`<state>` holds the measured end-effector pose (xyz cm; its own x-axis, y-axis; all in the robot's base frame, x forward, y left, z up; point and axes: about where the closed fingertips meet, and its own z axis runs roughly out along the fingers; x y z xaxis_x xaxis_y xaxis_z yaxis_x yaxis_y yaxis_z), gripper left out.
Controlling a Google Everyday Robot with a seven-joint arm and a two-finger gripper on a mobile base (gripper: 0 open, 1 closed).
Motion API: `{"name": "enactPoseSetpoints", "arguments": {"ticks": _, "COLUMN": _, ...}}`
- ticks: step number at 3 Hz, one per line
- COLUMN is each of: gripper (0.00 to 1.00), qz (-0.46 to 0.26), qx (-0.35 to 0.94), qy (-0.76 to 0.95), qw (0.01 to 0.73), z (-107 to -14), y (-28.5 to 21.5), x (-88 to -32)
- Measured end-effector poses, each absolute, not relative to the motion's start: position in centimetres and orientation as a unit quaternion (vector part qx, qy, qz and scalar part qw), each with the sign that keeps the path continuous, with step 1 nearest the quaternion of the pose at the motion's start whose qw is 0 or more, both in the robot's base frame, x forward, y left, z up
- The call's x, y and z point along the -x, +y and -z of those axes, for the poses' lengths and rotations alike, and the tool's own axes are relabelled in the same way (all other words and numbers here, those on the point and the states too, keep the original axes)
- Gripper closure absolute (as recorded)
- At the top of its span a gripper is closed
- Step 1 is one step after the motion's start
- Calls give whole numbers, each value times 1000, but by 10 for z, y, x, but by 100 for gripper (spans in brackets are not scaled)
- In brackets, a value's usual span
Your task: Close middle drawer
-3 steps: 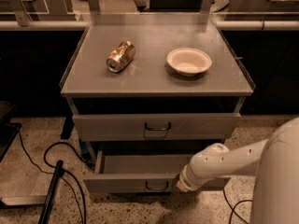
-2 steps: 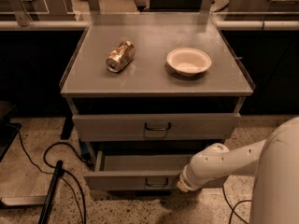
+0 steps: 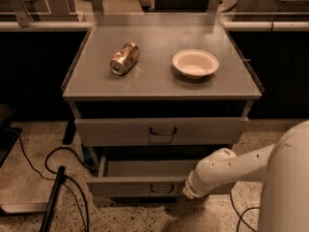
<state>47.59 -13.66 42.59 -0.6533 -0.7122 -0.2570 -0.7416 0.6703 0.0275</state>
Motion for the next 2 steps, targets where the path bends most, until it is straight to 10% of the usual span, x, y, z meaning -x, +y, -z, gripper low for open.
{"name": "enactPoseSetpoints", "arguments": {"ticks": 2, "gripper": 0, "qz": -65, "qx": 401, "qy": 907, "qw": 113, "z": -426, "y": -137, "x": -476}}
